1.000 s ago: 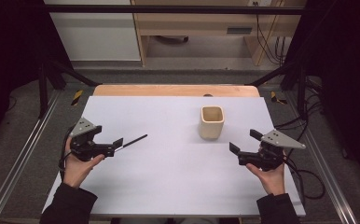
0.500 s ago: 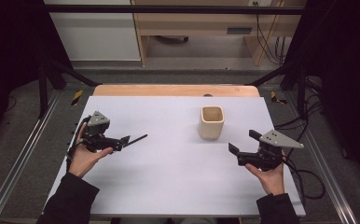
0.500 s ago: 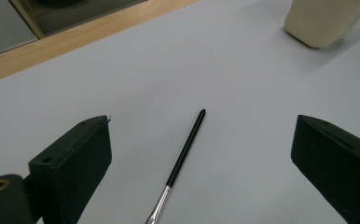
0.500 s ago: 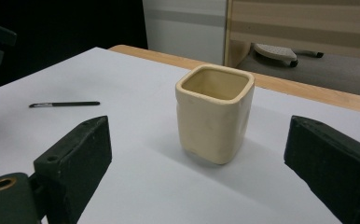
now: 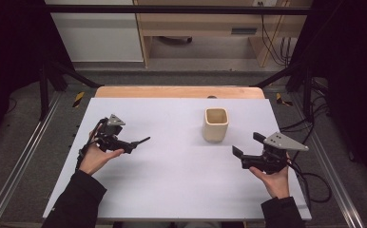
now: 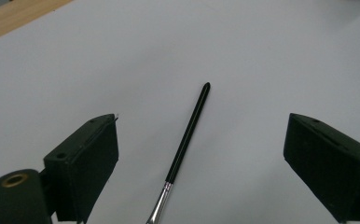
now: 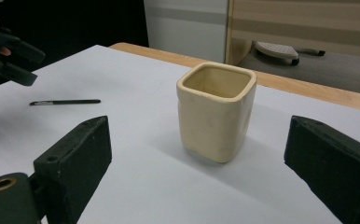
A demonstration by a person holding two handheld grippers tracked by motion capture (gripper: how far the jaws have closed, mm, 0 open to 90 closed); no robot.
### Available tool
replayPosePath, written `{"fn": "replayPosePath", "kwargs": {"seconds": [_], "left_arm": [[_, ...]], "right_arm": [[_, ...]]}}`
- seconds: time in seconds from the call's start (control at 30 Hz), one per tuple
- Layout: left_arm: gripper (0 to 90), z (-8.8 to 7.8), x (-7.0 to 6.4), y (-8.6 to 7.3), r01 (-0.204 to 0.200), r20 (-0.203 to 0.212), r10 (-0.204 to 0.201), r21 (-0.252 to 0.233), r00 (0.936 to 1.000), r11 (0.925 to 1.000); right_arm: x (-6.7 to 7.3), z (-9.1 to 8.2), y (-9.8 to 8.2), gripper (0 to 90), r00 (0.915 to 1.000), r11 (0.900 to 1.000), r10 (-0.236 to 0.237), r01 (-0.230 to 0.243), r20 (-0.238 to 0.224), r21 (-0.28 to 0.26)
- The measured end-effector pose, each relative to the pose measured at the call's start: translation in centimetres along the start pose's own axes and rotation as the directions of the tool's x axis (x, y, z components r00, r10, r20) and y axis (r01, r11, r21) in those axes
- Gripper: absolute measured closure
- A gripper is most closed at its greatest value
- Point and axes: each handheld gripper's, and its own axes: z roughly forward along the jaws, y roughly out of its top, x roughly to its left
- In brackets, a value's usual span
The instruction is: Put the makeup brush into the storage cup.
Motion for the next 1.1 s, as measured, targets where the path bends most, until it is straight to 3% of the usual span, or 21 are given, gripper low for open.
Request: {"fn": "replayPosePath", "kwargs": {"seconds": [0.37, 0.57, 0.63, 0.9, 1.1], "left_arm": [[18.2, 3.4, 0.3, -0.1, -0.016, 0.013, 0.015, 0.118, 0.9998, 0.9929], [30.6, 4.5, 0.5, -0.3, -0.02, 0.032, 0.015, 0.158, 0.9994, 0.9873], [34.1, 5.0, 0.8, -0.5, -0.015, 0.049, 0.006, 0.187, 0.9988, 0.9822], [48.7, 5.8, 1.1, -0.8, -0.003, 0.054, -0.009, 0.211, 0.9985, 0.9775], [54.2, 6.0, 1.2, -0.9, -0.011, 0.052, -0.001, 0.233, 0.9987, 0.9725]], "right_arm": [[0.1, 0.1, 0.0, 7.8, 1.0, 1.0, 0.005, -0.005, -0.001, 0.003], [0.1, 0.2, -0.1, 7.8, 1.0, 1.0, 0.001, -0.001, -0.003, 0.009], [0.1, 0.2, -0.1, 7.8, 1.0, 1.0, 0.002, -0.002, -0.004, 0.012], [0.1, 0.2, -0.1, 7.8, 1.0, 1.0, 0.002, -0.002, -0.004, 0.01], [0.1, 0.2, -0.1, 7.8, 1.0, 1.0, 0.003, -0.003, -0.004, 0.007]]}}
